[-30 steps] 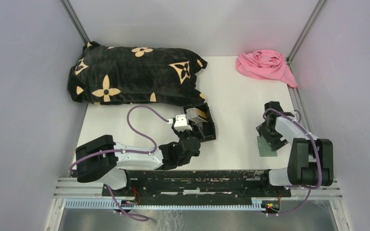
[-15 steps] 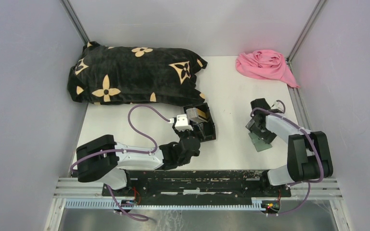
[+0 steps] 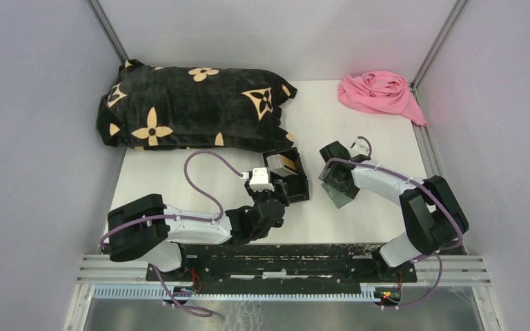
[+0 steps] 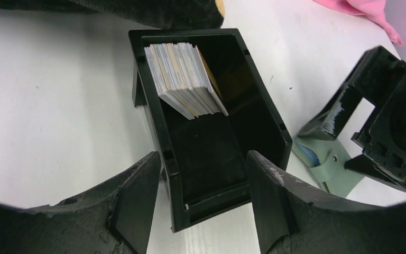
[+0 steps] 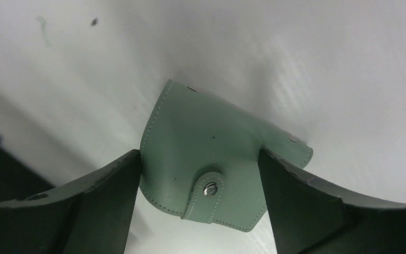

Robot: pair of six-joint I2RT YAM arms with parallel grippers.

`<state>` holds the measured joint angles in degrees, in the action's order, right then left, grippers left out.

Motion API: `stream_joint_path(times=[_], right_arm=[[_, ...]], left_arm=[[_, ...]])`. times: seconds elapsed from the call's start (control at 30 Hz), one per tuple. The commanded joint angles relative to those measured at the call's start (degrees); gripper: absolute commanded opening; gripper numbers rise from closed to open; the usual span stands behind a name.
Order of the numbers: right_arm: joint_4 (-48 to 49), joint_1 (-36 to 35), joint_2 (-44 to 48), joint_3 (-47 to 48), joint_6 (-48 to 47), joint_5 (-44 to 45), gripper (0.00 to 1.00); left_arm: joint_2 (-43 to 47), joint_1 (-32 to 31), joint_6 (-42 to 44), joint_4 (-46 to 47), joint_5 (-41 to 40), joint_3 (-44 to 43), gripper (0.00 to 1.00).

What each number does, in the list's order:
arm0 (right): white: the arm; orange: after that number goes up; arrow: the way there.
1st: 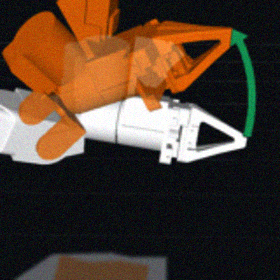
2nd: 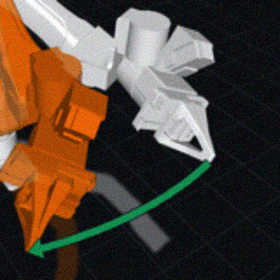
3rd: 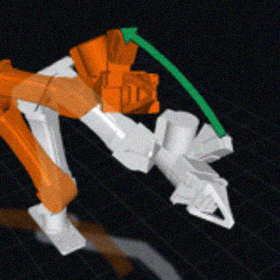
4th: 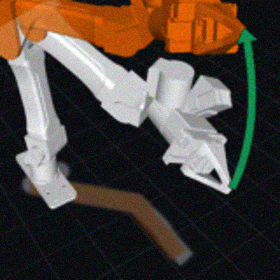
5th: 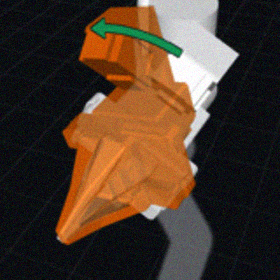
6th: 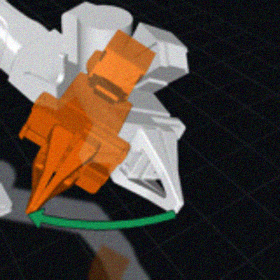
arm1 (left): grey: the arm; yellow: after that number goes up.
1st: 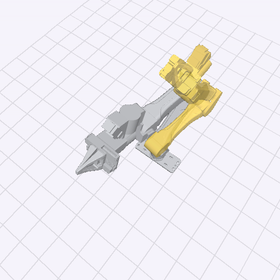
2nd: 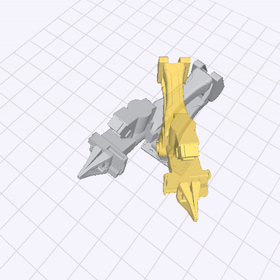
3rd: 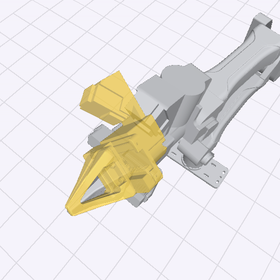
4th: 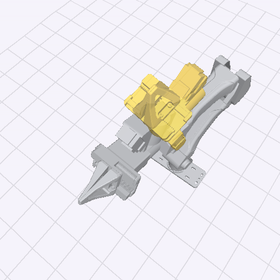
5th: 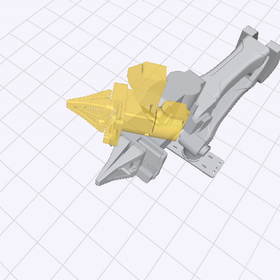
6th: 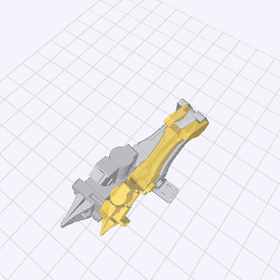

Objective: Put the credit cards into the card holder
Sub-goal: Move the card holder to the center of the board.

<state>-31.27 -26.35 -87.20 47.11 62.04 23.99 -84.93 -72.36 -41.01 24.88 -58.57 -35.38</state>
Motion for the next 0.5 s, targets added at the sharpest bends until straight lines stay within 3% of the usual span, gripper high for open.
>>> stream_joint_path(times=[0.0,0.17,0.47], right_arm=[[4.12,-5.79,-2.74,2.06,9.92,-5.93,0.86],[3.67,-8.89,-2.93,2.44,11.89,-4.69,0.89],[0.86,-10.71,0.02,2.8,7.53,-1.33,0.98]], left_arm=[[2.02,0.11,-2.04,-0.27,-0.06,1.06,0.68],[2.22,0.11,-2.35,-1.09,0.55,1.57,0.68],[1.26,0.04,-3.63,-1.86,2.01,1.89,0.69]])
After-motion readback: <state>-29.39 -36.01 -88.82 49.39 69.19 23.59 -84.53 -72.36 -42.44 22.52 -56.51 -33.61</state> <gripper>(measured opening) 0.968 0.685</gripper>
